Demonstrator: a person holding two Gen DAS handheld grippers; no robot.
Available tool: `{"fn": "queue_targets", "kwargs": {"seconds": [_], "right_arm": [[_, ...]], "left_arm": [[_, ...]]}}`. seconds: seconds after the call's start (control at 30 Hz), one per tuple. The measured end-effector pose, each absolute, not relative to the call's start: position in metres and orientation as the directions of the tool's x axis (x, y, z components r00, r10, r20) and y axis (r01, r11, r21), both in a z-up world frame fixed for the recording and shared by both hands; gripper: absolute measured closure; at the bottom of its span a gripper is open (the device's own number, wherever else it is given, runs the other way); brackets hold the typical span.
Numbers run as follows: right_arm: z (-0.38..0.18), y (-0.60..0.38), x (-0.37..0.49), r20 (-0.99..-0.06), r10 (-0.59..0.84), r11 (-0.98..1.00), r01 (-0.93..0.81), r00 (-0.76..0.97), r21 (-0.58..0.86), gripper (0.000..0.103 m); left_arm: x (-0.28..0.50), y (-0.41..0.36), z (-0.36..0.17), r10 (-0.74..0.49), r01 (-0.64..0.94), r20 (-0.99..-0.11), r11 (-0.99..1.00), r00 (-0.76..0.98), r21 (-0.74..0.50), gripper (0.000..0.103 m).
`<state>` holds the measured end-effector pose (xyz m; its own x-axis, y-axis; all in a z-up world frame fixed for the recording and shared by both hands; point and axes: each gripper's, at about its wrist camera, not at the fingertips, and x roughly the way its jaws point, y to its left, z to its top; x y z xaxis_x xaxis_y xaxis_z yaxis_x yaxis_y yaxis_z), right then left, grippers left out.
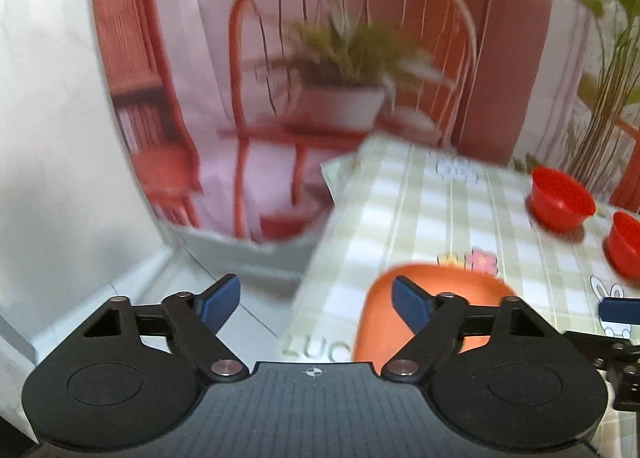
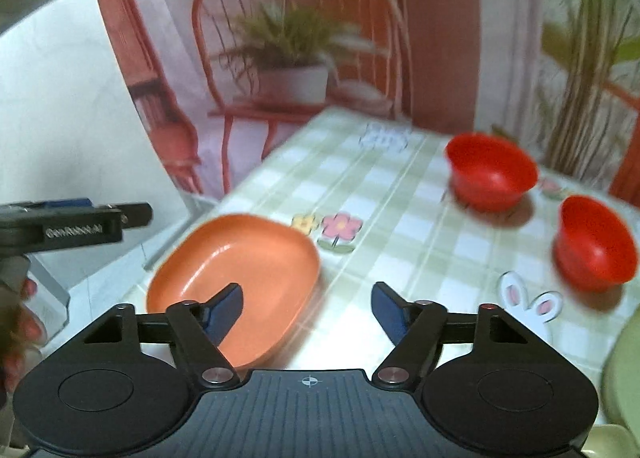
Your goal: Organize plates and bowls
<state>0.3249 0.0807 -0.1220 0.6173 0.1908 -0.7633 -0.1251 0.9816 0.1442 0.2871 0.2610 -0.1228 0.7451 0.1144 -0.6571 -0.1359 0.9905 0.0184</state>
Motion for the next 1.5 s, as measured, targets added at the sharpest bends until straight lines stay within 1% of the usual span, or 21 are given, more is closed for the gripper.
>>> {"fn": "queue_targets", "kwargs": {"seconds": [0.07,0.13,0.2,0.23,0.27,0.33,0.37,0.4,0.43,0.5,0.57,0.63,0.67,0.7,0.73,0.83,1.0,1.23,1.37,1.5], "right_arm": [[-0.132,0.084,0.330,-0.771,0.191,0.982,-0.129,0.608,0.142,0.040],[-0.139,0.086,0.333,-0.779,0.194,0.981,-0.132,0.596,0.144,0.042],[-0.146,0.085,0.336,-0.788,0.196,0.980,-0.135,0.584,0.144,0.049],[-0.148,0.084,0.337,-0.792,0.196,0.980,-0.134,0.579,0.145,0.050],[-0.151,0.083,0.337,-0.794,0.197,0.980,-0.132,0.575,0.147,0.052],[-0.156,0.082,0.339,-0.801,0.201,0.979,-0.130,0.564,0.154,0.055],[-0.158,0.082,0.339,-0.803,0.204,0.979,-0.130,0.560,0.158,0.058],[-0.159,0.081,0.339,-0.805,0.208,0.978,-0.131,0.556,0.162,0.061],[-0.161,0.081,0.338,-0.806,0.211,0.977,-0.132,0.553,0.165,0.061],[-0.163,0.081,0.337,-0.807,0.220,0.975,-0.132,0.548,0.176,0.066],[-0.165,0.080,0.336,-0.806,0.240,0.971,-0.137,0.541,0.198,0.073],[-0.165,0.079,0.334,-0.802,0.256,0.967,-0.141,0.539,0.214,0.076],[-0.165,0.079,0.333,-0.800,0.266,0.964,-0.147,0.538,0.222,0.080],[-0.164,0.079,0.332,-0.799,0.273,0.962,-0.153,0.536,0.227,0.088],[-0.163,0.080,0.331,-0.798,0.275,0.961,-0.154,0.536,0.228,0.090],[-0.161,0.075,0.327,-0.797,0.273,0.962,-0.140,0.539,0.235,0.090],[-0.151,0.058,0.316,-0.784,0.275,0.961,-0.123,0.556,0.249,0.091],[-0.124,0.024,0.286,-0.755,0.242,0.970,-0.131,0.609,0.205,0.091],[-0.106,-0.004,0.262,-0.739,0.212,0.977,-0.125,0.639,0.172,0.091],[-0.092,-0.041,0.238,-0.730,0.184,0.982,-0.096,0.659,0.160,0.091]], "left_arm": [[0.291,0.263,-0.137,0.091,-0.121,-0.674,0.993,0.733,0.002,0.021],[0.293,0.261,-0.147,0.084,-0.104,-0.682,0.994,0.726,0.012,0.021],[0.293,0.256,-0.153,0.073,-0.080,-0.691,0.997,0.719,0.022,0.022],[0.294,0.254,-0.157,0.068,-0.070,-0.694,0.997,0.717,0.025,0.022],[0.295,0.250,-0.159,0.065,-0.063,-0.698,0.998,0.713,0.028,0.023],[0.296,0.248,-0.165,0.063,-0.056,-0.706,0.998,0.706,0.033,0.028],[0.297,0.246,-0.167,0.064,-0.056,-0.712,0.998,0.699,0.035,0.034],[0.297,0.246,-0.170,0.060,-0.053,-0.721,0.998,0.690,0.033,0.043],[0.298,0.246,-0.172,0.057,-0.049,-0.728,0.998,0.683,0.032,0.049],[0.299,0.244,-0.174,0.069,-0.048,-0.739,0.998,0.670,0.050,0.074],[0.298,0.241,-0.175,0.087,-0.047,-0.745,0.996,0.661,0.074,0.082],[0.296,0.239,-0.174,0.084,-0.038,-0.746,0.996,0.661,0.078,0.086],[0.295,0.237,-0.172,0.082,-0.033,-0.746,0.996,0.661,0.080,0.087],[0.294,0.235,-0.171,0.082,-0.030,-0.746,0.996,0.661,0.084,0.087],[0.293,0.233,-0.170,0.081,-0.026,-0.745,0.996,0.662,0.086,0.087],[0.288,0.226,-0.166,0.083,-0.026,-0.745,0.996,0.662,0.088,0.087],[0.276,0.215,-0.156,0.062,-0.029,-0.747,0.998,0.662,0.057,0.087],[0.258,0.173,-0.135,0.047,0.000,-0.739,0.998,0.672,0.063,0.087],[0.247,0.144,-0.123,0.011,0.035,-0.726,0.998,0.687,0.048,0.087],[0.236,0.111,-0.114,-0.049,0.077,-0.714,0.997,0.698,0.007,0.087]]}}
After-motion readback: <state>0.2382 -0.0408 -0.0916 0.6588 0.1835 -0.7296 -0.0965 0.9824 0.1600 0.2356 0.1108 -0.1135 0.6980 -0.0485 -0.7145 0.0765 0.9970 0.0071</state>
